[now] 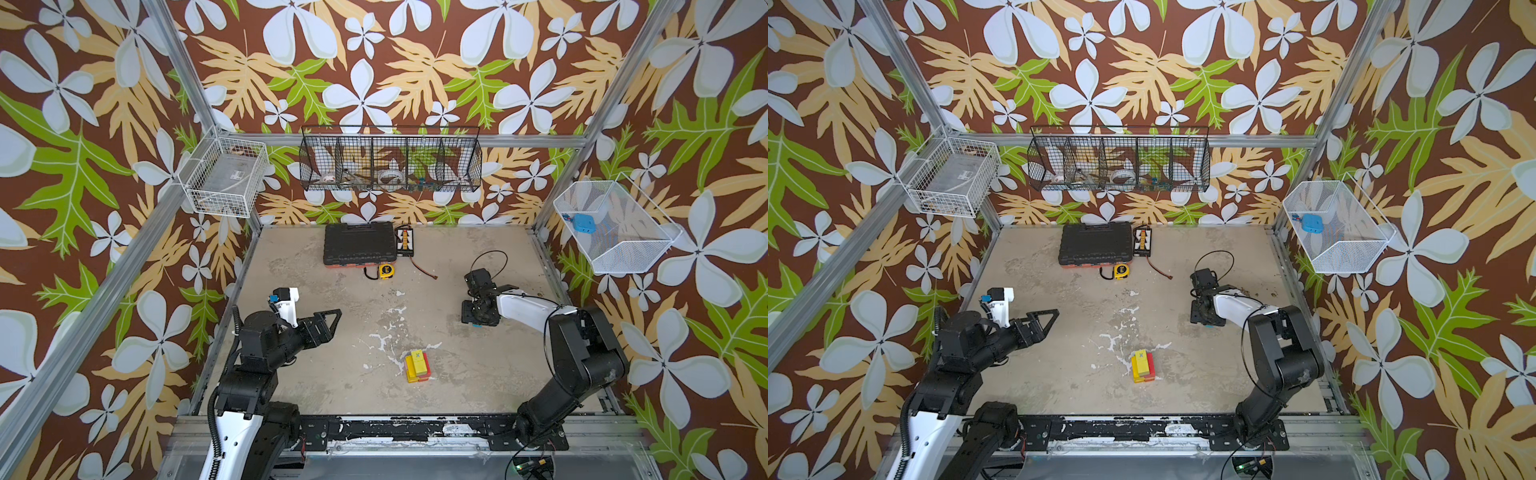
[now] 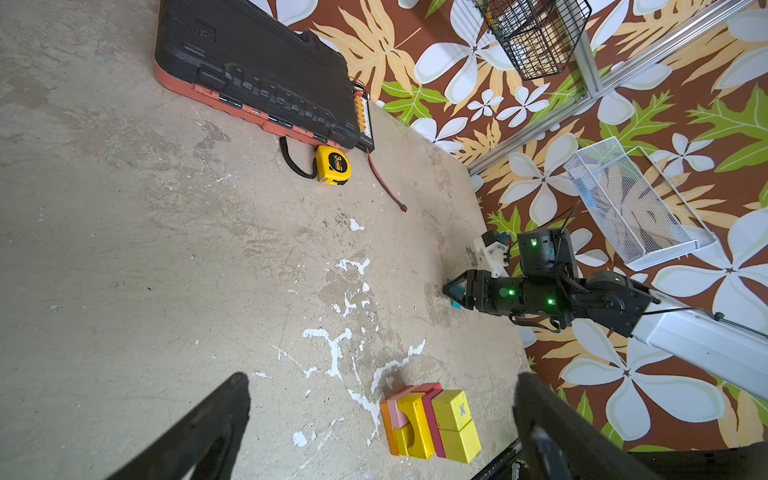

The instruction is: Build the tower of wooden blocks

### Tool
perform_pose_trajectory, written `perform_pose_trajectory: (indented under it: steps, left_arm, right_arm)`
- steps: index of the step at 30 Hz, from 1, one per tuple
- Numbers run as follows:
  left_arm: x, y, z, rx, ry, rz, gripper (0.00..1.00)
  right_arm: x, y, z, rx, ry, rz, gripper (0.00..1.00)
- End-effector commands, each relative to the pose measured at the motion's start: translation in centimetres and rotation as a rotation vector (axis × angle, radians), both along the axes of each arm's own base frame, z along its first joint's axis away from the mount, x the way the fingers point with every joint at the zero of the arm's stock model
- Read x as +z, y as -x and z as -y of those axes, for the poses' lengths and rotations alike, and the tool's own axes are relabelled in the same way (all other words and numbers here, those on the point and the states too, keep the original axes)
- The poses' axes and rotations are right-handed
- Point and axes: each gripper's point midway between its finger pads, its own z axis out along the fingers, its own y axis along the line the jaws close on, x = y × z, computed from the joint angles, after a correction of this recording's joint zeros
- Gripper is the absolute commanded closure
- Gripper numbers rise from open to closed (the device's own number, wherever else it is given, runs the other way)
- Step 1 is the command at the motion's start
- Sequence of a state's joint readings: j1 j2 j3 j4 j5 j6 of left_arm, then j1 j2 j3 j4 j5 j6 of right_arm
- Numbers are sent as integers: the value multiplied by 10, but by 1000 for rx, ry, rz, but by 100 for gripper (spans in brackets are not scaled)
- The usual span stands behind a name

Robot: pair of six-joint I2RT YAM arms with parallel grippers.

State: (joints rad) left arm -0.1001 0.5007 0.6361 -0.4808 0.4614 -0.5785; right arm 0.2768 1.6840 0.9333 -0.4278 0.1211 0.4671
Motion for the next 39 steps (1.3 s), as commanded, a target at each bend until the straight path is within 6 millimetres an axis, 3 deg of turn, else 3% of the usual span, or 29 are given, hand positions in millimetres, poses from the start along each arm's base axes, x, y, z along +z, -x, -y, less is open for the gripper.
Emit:
perform_pose_trajectory:
  steps: [1, 12, 21, 29, 36, 39]
  left_arm:
    - [3, -1, 1, -10, 0, 15, 0]
    - [3, 0, 1, -9, 1, 17, 0]
    - [1, -1, 1, -8, 2, 13, 0]
    - [-2, -3, 2, -11, 6, -2, 0]
    - [-1, -1, 5, -31, 10, 2, 0]
    - [-3, -1, 7, -44, 15, -9, 0]
  right_arm:
    - [-1, 0, -2, 10, -8, -5, 44]
    - [0, -3, 5, -10, 32, -7, 58]
    - [16, 2, 0, -7, -7, 11, 81]
    - [69, 35, -27, 78, -91, 87, 89]
    - [146, 88, -69, 179, -177, 200, 89]
    - [165, 113, -88, 213, -227, 226, 88]
